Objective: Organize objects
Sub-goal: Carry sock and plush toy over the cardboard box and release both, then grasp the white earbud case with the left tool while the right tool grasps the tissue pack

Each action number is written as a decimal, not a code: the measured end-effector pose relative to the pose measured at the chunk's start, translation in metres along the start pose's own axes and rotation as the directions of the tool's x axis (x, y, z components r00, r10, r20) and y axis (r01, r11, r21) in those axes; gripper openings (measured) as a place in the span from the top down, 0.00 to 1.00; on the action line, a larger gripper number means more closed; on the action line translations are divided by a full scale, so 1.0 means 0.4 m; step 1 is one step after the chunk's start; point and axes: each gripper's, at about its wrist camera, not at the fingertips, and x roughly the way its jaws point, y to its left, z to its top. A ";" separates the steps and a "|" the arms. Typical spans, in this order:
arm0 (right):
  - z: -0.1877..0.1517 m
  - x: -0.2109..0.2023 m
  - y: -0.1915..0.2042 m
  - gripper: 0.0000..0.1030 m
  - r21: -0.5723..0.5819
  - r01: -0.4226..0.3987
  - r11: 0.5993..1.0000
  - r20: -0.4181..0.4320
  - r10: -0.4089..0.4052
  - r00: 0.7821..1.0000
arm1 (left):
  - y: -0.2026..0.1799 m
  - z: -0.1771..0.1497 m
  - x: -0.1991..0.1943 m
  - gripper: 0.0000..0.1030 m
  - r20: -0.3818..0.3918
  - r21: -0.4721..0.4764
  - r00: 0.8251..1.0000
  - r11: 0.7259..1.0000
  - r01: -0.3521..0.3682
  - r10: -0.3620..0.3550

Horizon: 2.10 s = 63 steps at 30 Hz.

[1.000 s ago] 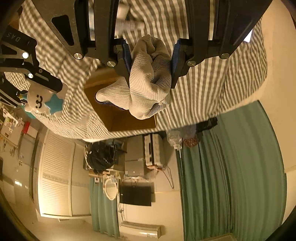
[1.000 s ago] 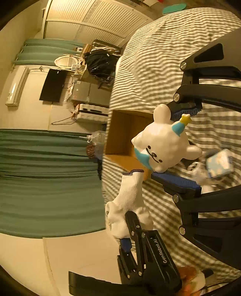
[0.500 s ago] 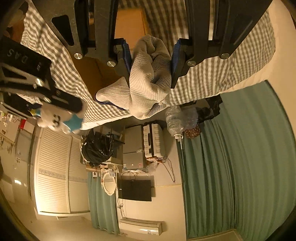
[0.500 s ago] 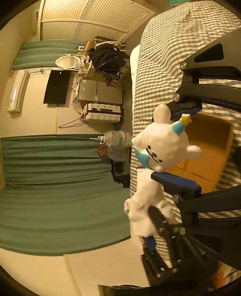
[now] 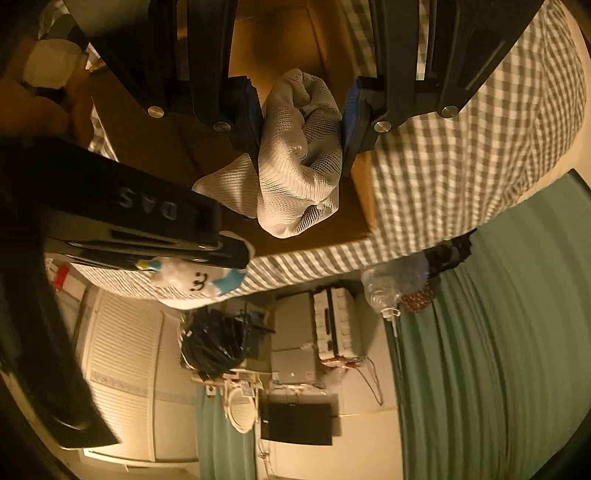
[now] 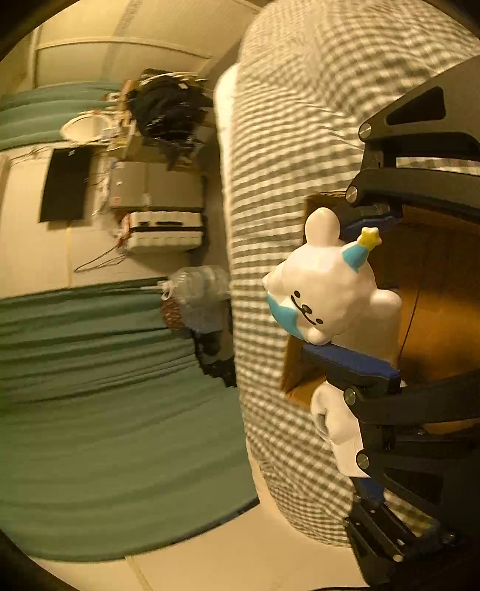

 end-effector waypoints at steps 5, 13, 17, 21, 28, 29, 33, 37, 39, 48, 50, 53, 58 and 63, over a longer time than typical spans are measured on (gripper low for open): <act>-0.040 0.022 -0.047 0.49 0.049 -0.018 0.999 -0.037 0.020 0.999 | -0.017 -0.029 0.022 0.63 -0.044 -0.003 0.999 1.000 0.011 -0.011; -0.050 -0.035 -0.046 0.29 0.066 -0.025 0.997 0.016 0.024 1.000 | -0.017 -0.032 -0.005 0.10 -0.020 -0.029 1.000 0.999 0.014 -0.014; -0.041 -0.104 -0.038 0.27 0.061 -0.011 0.998 0.059 0.007 0.998 | -0.001 -0.030 -0.047 0.09 -0.003 -0.060 1.000 0.998 0.023 -0.023; -0.046 -0.195 -0.038 0.25 0.059 0.000 0.998 0.096 -0.005 0.995 | 0.022 -0.040 -0.119 0.09 0.008 -0.110 1.000 0.994 0.027 -0.026; -0.133 -0.408 -0.005 0.24 0.033 0.020 0.999 0.134 -0.024 0.991 | 0.059 -0.128 -0.253 0.08 0.045 -0.108 0.997 0.992 -0.060 0.066; -0.148 -0.436 0.001 0.24 0.024 0.016 1.000 0.129 -0.019 0.991 | 0.067 -0.150 -0.272 0.08 0.038 -0.112 0.996 0.991 -0.070 0.075; -0.209 -0.529 0.033 0.24 -0.032 0.025 0.999 0.106 -0.022 0.994 | 0.084 -0.208 -0.340 0.08 0.018 -0.151 0.994 0.983 -0.104 0.108; -0.258 -0.625 0.071 0.24 -0.076 0.031 0.997 0.108 -0.022 0.994 | 0.061 -0.258 -0.431 0.08 0.035 -0.142 0.993 0.985 -0.102 0.108; -0.285 -0.662 0.091 0.24 -0.094 0.025 0.995 0.107 -0.015 0.994 | 0.036 -0.279 -0.462 0.08 0.039 -0.139 0.994 0.986 -0.093 0.100; -0.464 -0.706 0.153 0.24 -0.152 0.030 0.988 0.014 -0.028 1.000 | -0.064 -0.434 -0.499 0.08 -0.049 -0.101 0.995 0.991 -0.090 0.085; -0.503 -0.691 0.153 0.24 -0.152 0.036 0.988 -0.016 -0.038 0.999 | -0.085 -0.471 -0.494 0.08 -0.072 -0.083 0.994 0.993 -0.087 0.081; -0.555 -0.664 0.142 0.24 -0.119 0.016 0.993 -0.063 -0.023 0.998 | -0.111 -0.522 -0.486 0.08 -0.104 -0.074 0.992 0.994 -0.080 0.073; -0.629 -0.598 0.144 0.24 -0.094 -0.006 0.996 -0.127 -0.006 0.992 | -0.143 -0.594 -0.451 0.08 -0.169 -0.056 0.984 0.997 -0.061 0.051; -0.664 -0.538 0.131 0.24 -0.088 0.000 0.996 -0.168 -0.015 0.986 | -0.154 -0.644 -0.404 0.08 -0.236 -0.059 0.972 0.998 -0.033 0.019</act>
